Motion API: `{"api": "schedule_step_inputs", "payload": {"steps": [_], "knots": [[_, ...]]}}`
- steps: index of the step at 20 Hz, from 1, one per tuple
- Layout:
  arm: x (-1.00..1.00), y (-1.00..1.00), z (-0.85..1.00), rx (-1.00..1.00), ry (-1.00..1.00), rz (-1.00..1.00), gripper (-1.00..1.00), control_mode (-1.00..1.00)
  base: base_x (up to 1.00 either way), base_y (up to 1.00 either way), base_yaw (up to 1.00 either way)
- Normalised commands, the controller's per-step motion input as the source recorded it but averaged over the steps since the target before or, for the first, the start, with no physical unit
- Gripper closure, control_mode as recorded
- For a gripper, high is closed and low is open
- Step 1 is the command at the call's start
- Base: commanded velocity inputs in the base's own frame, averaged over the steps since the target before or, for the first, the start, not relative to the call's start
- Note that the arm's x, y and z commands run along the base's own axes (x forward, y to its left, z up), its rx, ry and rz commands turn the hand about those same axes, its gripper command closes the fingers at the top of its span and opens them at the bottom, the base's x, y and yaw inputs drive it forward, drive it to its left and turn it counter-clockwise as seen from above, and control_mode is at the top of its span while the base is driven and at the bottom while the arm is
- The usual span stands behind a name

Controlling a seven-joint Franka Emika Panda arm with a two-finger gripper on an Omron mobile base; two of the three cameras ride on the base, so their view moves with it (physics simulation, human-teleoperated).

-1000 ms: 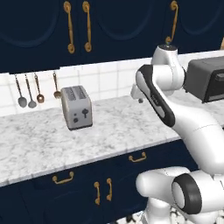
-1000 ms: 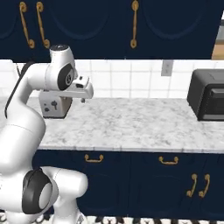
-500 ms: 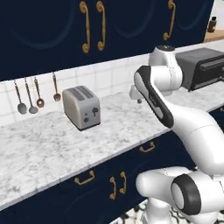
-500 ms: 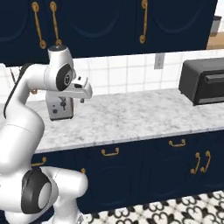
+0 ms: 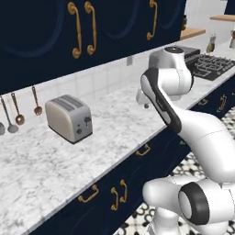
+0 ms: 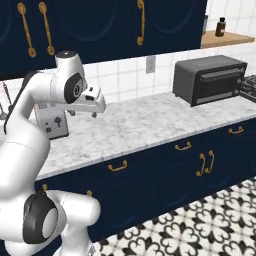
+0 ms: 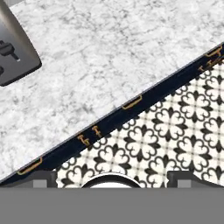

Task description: Take a straw from the drawer in front and place it inside the glass cup on the dining counter.

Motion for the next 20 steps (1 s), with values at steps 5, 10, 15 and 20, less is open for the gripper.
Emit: {"api": "schedule_step_inputs", "payload": {"steps": [5, 10, 15, 20], "knots": [[0.00, 0.00, 0.00, 0.00, 0.00, 0.00, -1.00, 1.00, 0.05, 0.58, -0.33], [0.00, 0.00, 0.00, 0.00, 0.00, 0.00, -1.00, 1.00, 0.15, 0.59, -0.25], [0.00, 0.00, 0.00, 0.00, 0.00, 0.00, -1.00, 1.00, 0.24, 0.54, -0.21], [-0.01, 0.04, -0.52, 0.05, -0.04, -0.08, -1.00, -1.00, 0.04, 0.19, -0.07]]}}
